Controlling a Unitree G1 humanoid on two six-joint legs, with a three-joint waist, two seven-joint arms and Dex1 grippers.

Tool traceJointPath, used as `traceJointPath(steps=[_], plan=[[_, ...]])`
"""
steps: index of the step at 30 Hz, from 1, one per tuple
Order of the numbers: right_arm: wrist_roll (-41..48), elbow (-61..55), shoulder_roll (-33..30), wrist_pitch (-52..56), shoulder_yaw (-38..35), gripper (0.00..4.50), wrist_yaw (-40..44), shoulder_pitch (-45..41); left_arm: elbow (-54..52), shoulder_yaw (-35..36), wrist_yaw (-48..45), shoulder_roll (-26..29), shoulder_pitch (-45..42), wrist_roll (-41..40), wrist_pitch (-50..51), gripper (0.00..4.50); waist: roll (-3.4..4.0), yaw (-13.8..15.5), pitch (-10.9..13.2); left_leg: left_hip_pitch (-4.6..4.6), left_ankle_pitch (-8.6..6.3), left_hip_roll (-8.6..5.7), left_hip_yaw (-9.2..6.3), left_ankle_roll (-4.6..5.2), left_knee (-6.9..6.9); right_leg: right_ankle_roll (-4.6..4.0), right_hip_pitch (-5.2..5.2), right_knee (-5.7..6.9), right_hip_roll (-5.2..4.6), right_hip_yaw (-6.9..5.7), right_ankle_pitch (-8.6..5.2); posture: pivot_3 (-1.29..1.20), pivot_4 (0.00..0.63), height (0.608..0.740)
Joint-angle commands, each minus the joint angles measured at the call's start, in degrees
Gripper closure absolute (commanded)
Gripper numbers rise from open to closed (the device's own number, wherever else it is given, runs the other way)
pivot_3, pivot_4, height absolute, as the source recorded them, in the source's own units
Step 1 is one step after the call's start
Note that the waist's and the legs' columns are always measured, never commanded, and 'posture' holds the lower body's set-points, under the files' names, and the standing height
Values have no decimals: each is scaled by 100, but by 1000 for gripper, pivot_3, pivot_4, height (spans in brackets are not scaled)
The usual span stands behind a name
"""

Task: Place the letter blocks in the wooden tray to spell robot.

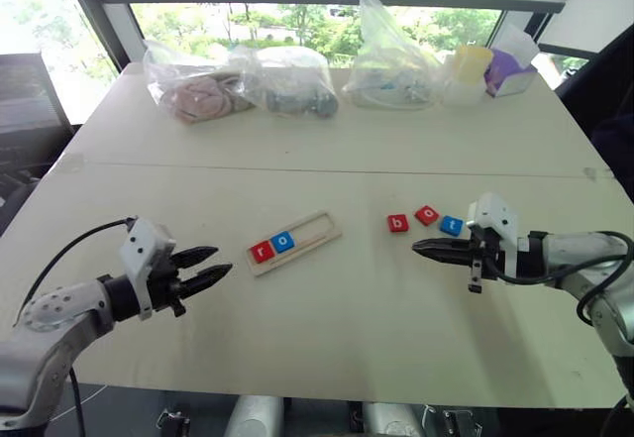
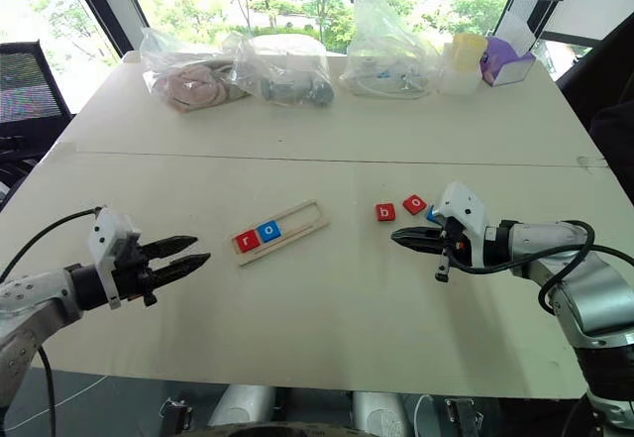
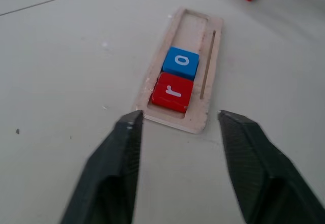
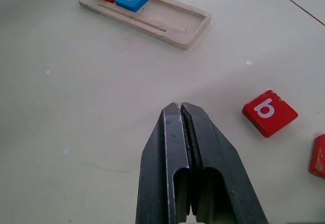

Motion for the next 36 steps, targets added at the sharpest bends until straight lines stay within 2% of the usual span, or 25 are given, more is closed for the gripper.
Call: traceJointPath(steps=[1,6,15,36], plan=[[37,-269,90,-43,15,4500,-77,-113,330,-339,-265,22,-241,306,-371,146,0,0,0,0,0,0,1,0,2,0,0,1,-1,1,0,0,150,740],[81,-495,226,32,106,4500,-214,-123,1006,-909,-337,-175,-814,833,-841,59,0,7,0,0,0,0,-5,0,6,1,-1,9,-2,2,0,0,150,740],[150,-861,403,175,181,4500,-460,-71,1930,-1406,-206,-576,-1664,1580,-1484,59,-1,5,1,-5,-1,-1,-11,1,53,2,-5,55,-3,2,1,0,150,740],[93,-1003,485,167,276,4500,-642,-11,2065,-1758,-662,-668,-1827,1829,-1431,59,-1,-3,1,-5,-1,0,-14,2,56,4,-7,59,-3,3,3,0,150,740]])
